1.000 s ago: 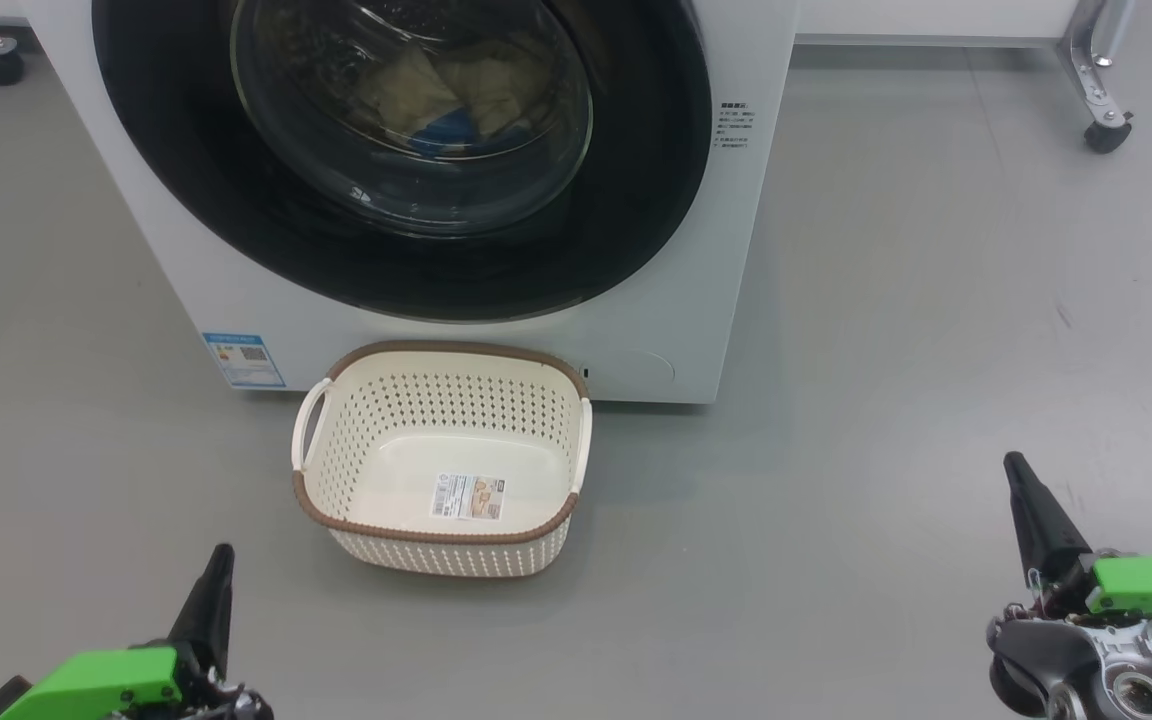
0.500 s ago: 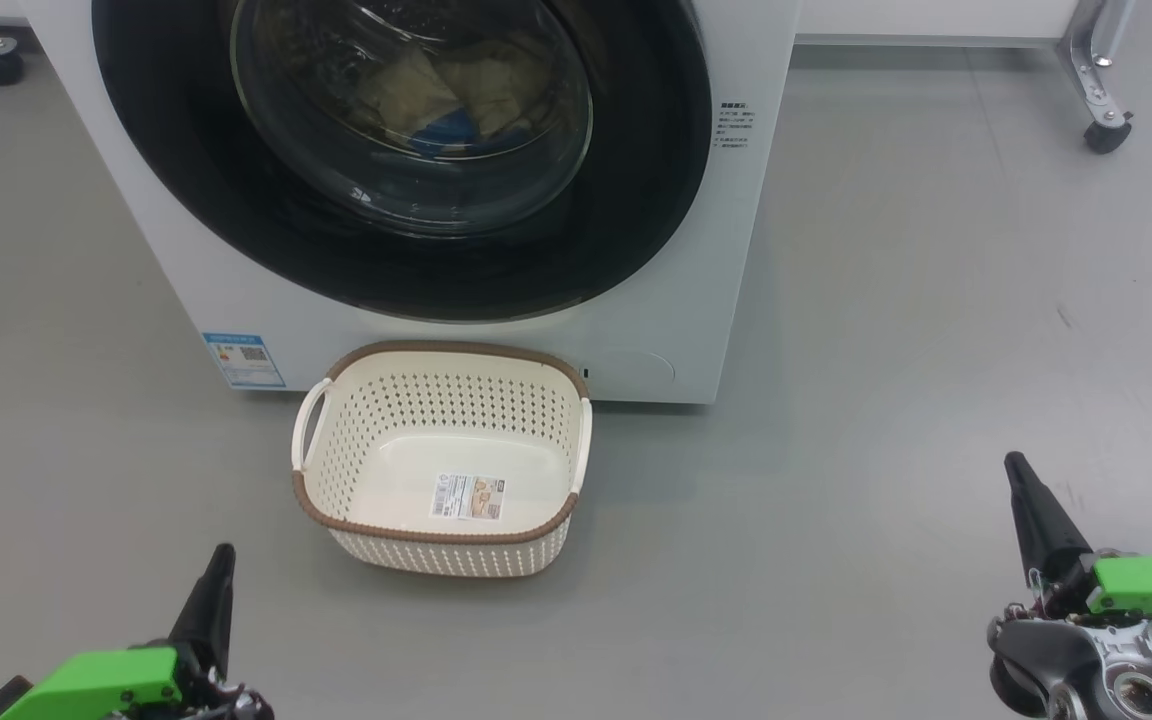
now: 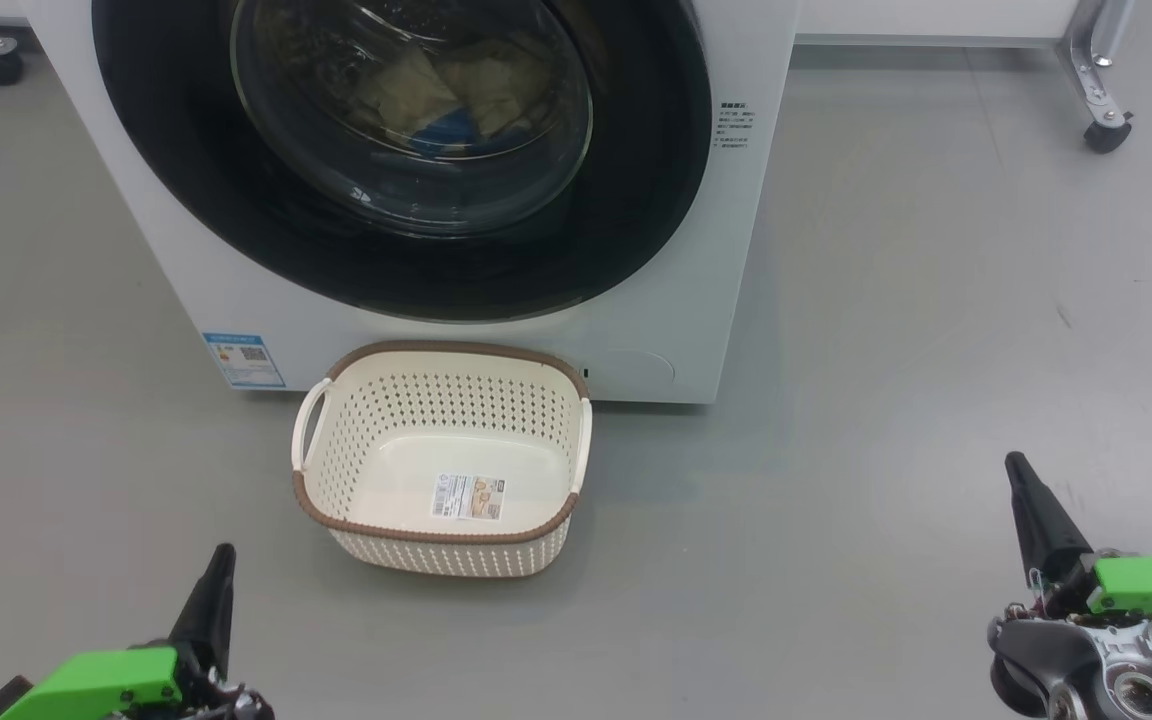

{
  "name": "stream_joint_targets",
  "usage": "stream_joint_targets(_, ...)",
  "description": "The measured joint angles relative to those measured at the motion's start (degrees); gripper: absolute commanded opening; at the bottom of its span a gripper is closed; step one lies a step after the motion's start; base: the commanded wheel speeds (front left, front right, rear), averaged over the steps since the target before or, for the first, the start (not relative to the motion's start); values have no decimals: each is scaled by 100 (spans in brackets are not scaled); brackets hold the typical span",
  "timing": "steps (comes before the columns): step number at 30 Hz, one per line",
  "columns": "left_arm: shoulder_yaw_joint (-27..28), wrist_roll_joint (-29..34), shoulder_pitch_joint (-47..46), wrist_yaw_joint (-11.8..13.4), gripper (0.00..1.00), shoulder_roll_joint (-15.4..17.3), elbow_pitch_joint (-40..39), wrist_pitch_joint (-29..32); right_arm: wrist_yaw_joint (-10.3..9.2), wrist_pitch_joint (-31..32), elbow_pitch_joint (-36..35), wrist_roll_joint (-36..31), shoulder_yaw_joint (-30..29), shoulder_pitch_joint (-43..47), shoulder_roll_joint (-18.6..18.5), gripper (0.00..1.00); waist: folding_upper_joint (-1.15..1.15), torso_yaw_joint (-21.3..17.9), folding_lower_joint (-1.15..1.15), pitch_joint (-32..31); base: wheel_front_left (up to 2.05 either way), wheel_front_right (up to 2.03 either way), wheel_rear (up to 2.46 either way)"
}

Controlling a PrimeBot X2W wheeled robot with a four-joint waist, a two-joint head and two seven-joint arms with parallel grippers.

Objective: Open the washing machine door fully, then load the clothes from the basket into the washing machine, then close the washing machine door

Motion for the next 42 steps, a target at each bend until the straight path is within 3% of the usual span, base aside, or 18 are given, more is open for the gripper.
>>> stream_joint_targets(42, 30, 19, 0, 0, 0, -19, 1, 8, 0, 9, 0, 0, -18, 0, 0, 0, 0, 0, 0, 0, 0, 0, 0)
